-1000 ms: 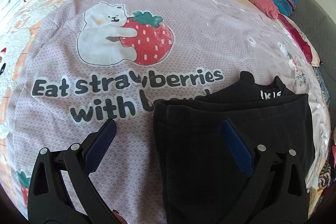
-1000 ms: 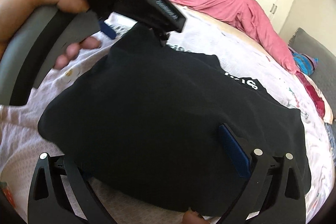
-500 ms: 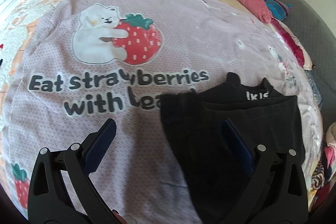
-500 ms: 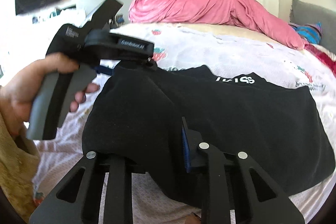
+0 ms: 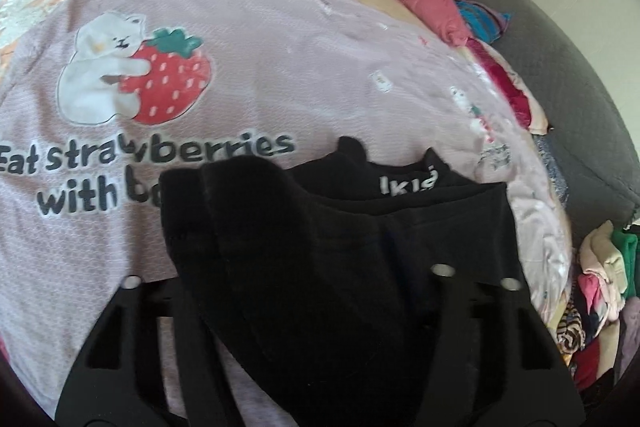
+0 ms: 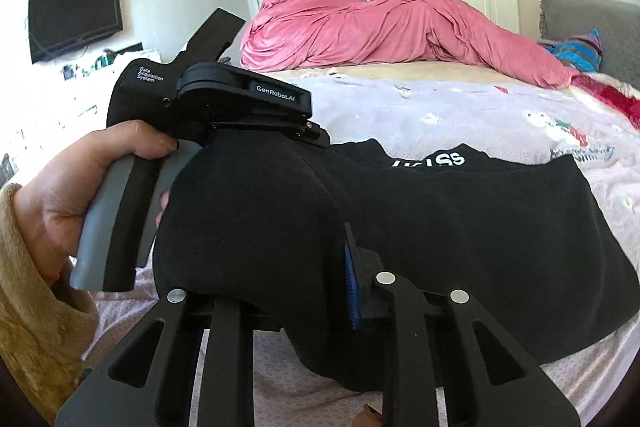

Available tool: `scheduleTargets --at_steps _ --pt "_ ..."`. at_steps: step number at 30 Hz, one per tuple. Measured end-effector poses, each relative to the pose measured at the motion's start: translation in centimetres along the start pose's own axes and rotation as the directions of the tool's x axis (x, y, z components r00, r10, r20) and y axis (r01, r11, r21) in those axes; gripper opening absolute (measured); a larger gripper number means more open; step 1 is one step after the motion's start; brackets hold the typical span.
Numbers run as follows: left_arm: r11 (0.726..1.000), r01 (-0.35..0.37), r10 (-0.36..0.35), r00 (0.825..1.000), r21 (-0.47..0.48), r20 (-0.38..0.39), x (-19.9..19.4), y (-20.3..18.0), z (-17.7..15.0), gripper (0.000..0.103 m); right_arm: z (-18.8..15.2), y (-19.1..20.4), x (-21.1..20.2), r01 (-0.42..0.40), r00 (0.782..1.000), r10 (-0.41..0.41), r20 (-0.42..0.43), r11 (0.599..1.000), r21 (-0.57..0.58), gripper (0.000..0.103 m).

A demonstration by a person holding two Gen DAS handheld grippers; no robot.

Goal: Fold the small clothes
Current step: 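Grasp the collar edge of the black shirt with both grippers and lift it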

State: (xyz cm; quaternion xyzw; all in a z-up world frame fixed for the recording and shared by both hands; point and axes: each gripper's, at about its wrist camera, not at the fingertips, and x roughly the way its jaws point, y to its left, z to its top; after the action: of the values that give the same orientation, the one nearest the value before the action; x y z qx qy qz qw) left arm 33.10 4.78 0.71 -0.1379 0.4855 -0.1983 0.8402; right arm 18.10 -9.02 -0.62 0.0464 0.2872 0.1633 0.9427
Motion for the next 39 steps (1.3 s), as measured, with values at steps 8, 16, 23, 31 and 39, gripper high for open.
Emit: scheduleTargets --at_steps 8,16,23,31,39 --pt "0.997 -0.017 0.011 0.997 0.076 0.07 -1.4 -4.2 0.1 0.021 0.3 -1.7 -1.9 -0.008 0.999 0.005 0.034 0.997 0.071 0.019" --pt "0.992 0.001 -0.012 0.996 0.123 0.089 -2.0 -8.4 0.3 0.019 0.3 -3.7 -4.2 0.012 0.997 -0.021 0.068 0.992 0.122 0.019" --pt "0.988 0.016 -0.027 0.997 0.154 0.074 -1.3 -12.6 0.5 0.018 0.2 -6.2 -6.1 0.027 0.995 -0.044 0.09 0.983 0.18 0.018" --pt "0.984 0.025 -0.031 0.999 0.178 0.027 0.9 -17.0 0.7 0.018 -0.3 -9.6 -7.9 0.038 0.993 -0.066 0.1 0.964 0.262 0.018" --pt "0.977 -0.007 0.013 1.0 0.212 -0.027 4.5 -20.9 0.6 0.018 -2.1 -13.0 -8.4 0.014 0.996 -0.047 0.081 0.928 0.371 0.018"
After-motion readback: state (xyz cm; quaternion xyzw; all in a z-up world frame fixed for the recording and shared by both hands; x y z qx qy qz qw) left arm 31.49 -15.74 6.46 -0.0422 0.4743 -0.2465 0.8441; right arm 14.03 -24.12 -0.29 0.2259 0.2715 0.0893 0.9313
